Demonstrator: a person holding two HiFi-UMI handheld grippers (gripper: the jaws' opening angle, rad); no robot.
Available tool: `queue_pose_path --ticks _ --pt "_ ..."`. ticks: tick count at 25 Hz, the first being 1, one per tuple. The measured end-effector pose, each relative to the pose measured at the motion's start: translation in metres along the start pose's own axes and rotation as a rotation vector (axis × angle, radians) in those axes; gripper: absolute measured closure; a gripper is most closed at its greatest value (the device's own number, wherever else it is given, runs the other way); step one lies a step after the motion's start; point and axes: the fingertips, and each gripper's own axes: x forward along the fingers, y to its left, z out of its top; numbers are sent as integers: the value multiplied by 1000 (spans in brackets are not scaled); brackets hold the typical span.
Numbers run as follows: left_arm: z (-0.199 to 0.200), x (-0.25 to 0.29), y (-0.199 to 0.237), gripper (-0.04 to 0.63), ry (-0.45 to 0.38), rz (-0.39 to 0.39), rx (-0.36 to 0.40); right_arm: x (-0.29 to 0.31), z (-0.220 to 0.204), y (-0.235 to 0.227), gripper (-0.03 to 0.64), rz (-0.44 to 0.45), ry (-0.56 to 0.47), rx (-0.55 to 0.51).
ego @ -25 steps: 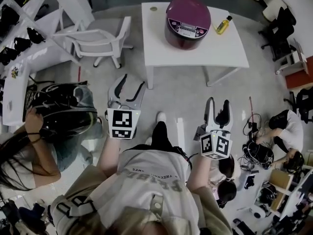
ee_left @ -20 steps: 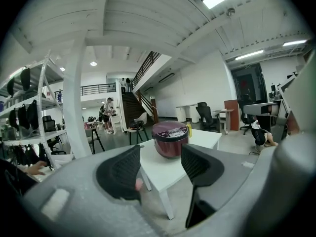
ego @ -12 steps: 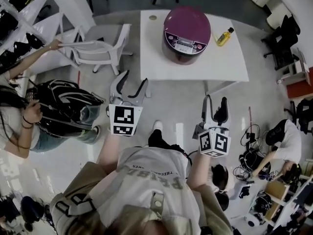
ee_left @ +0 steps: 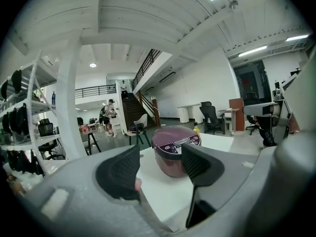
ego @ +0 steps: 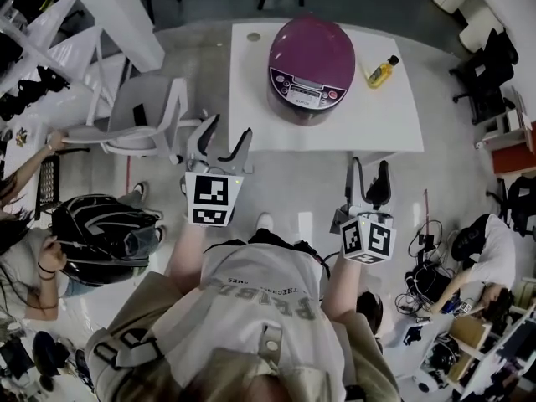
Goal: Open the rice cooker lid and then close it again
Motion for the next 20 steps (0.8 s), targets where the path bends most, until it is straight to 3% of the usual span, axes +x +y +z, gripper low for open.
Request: queue_pose_path --ticks 10,20 --pt "-2 28 1 319 33 17 5 34 -5 -15 337 29 24 2" --pt "-4 59 -2 305 93 -40 50 64 -11 -17 333 49 70 2"
